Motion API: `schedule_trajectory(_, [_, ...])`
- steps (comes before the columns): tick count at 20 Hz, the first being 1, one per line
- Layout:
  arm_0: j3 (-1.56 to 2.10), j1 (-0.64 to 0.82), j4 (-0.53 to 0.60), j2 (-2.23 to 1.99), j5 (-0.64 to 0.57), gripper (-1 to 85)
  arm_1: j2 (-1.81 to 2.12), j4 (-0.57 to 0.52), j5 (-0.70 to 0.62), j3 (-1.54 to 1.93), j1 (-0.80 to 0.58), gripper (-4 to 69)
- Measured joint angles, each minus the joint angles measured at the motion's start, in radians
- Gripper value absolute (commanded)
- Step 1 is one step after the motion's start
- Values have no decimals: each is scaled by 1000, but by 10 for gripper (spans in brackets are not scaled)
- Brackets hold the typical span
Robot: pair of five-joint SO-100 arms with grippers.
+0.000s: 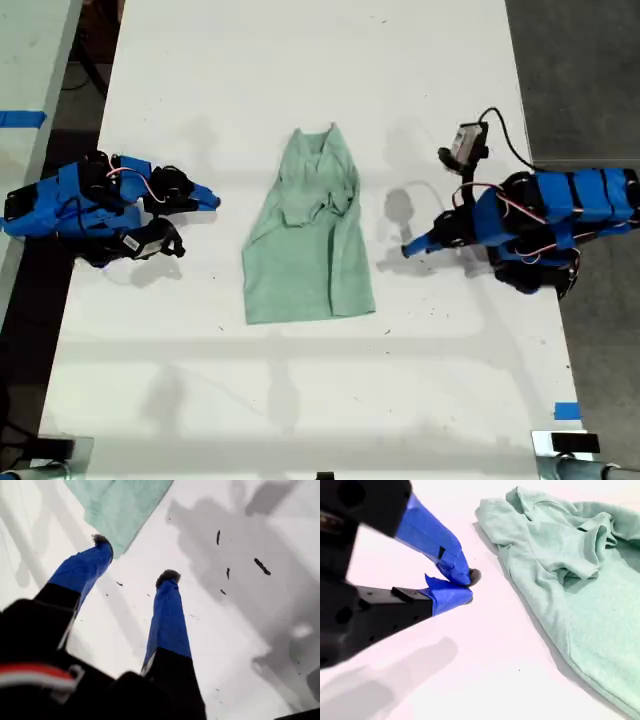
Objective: Fold t shirt
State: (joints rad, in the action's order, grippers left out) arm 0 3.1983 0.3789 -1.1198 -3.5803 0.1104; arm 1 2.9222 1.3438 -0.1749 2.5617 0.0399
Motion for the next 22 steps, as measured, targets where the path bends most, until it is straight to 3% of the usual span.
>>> schedule_trajectory(5, [0,0,0,0,0,3,545,89,-94,440,-54,100])
schedule_trajectory(7, [0,0,0,0,0,125,554,60,-150,472,-86,96])
schedule_trajectory(8, [0,0,0,0,0,139,560,57,-189,474,-123,96])
schedule_trajectory(14, [0,-41,0,0,0,142,566,51,-275,474,-172,115])
schedule_trajectory(22, [0,-60,0,0,0,143,566,51,-279,474,-170,94])
